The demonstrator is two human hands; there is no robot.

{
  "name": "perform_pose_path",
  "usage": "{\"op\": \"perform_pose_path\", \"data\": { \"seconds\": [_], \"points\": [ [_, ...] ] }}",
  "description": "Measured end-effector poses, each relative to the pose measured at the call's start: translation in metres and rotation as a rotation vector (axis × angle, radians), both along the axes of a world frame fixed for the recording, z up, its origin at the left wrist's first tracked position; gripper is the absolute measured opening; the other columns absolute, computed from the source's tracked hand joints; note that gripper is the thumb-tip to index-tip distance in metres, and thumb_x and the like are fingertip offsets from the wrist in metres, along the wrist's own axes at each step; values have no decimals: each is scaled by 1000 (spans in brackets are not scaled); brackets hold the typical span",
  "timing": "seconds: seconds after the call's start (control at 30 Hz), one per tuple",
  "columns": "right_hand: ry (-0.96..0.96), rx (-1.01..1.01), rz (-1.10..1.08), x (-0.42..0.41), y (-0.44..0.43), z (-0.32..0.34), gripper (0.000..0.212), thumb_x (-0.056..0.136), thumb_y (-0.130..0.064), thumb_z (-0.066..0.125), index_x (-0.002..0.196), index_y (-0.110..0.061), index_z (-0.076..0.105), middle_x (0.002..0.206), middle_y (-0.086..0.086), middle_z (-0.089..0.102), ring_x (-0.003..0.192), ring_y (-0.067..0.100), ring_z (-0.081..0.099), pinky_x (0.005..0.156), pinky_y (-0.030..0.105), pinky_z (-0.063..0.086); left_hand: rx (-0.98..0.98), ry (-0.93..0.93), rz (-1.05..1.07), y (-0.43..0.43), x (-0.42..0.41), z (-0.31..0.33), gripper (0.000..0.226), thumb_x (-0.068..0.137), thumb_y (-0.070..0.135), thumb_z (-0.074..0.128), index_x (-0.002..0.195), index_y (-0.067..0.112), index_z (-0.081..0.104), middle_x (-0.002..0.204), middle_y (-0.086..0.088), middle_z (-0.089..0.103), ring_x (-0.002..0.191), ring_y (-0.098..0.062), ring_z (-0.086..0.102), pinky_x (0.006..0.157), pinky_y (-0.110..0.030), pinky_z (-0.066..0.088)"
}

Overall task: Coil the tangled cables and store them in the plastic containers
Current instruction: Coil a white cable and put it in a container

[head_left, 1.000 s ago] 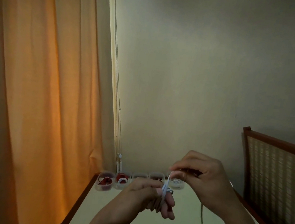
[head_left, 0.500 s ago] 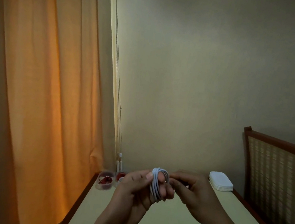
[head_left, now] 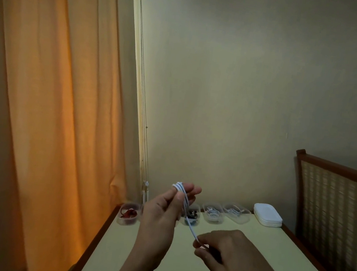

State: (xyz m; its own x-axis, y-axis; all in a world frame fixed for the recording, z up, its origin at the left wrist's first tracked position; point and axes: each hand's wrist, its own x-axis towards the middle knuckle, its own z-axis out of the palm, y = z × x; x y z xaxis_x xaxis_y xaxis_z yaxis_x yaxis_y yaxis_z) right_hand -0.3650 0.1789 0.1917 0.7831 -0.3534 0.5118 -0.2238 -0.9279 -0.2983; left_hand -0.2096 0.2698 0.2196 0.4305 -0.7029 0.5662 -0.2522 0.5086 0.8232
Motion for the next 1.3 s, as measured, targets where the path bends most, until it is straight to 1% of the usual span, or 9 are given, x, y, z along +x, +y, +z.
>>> {"op": "perform_pose_path", "data": {
  "seconds": [0.13,0.3,0.47,0.63,0.77,0.9,1.0,1.17,1.3],
  "points": [
    [-44,-206,-25,-4,-3,6,31,94,-53,49,98,-31,69,82,-13,63,75,6,56,63,29,47,107,-364,121,-3,4,-3,25,107,21,50,112,36,70,112,22,74,111,2,66,94,-20,54],
    [-142,-315,54,-8,-14,20,15,94,-38,56,93,-35,70,82,-19,55,70,-7,43,58,16,37,345,-587,31,-2,13,-9,32,106,33,46,103,21,75,97,1,73,95,-15,67,88,-44,54],
    [-290,-238,105,-6,-30,32,13,92,-36,66,99,-35,76,80,-24,49,67,-2,51,56,19,43,479,-413,-237,7,10,-5,32,108,14,42,105,-2,70,98,-21,72,85,-10,69,73,-11,47],
    [-397,-36,163,-2,-39,35,16,86,-20,77,100,-29,81,83,-12,64,72,14,63,63,24,48,484,-319,-413,13,10,-2,32,99,8,37,90,5,68,91,-36,64,81,-18,70,76,-20,49],
    [-401,63,191,6,-39,28,17,95,-37,67,103,-29,80,86,-12,68,78,13,66,69,17,48,389,-143,-570,12,8,-4,29,92,15,37,81,8,62,78,-18,63,73,-26,58,75,-39,42],
    [-376,105,174,12,-35,16,27,95,-39,59,105,-25,80,85,-20,67,82,8,65,70,16,47,234,26,-664,11,7,-10,31,93,18,37,83,1,61,72,-14,61,69,-26,56,74,-42,40],
    [-328,108,165,14,-28,8,28,96,-38,53,94,-23,76,73,-10,65,71,12,61,66,28,49,81,226,-693,13,4,-10,32,93,16,40,84,1,66,71,-16,58,75,-30,60,77,-39,47],
    [-237,89,139,13,-16,1,19,102,-30,58,95,-24,74,73,-14,60,70,9,56,62,16,38,-108,370,-532,11,-5,-1,28,100,11,48,118,-7,61,109,-22,72,119,-34,66,100,-37,55],
    [-146,110,83,3,-13,-4,30,101,-41,55,87,-21,72,69,0,61,66,16,54,60,28,39,-61,109,-93,7,0,3,29,101,11,49,125,10,64,121,-3,75,121,-16,67,104,-34,52]
  ]
}}
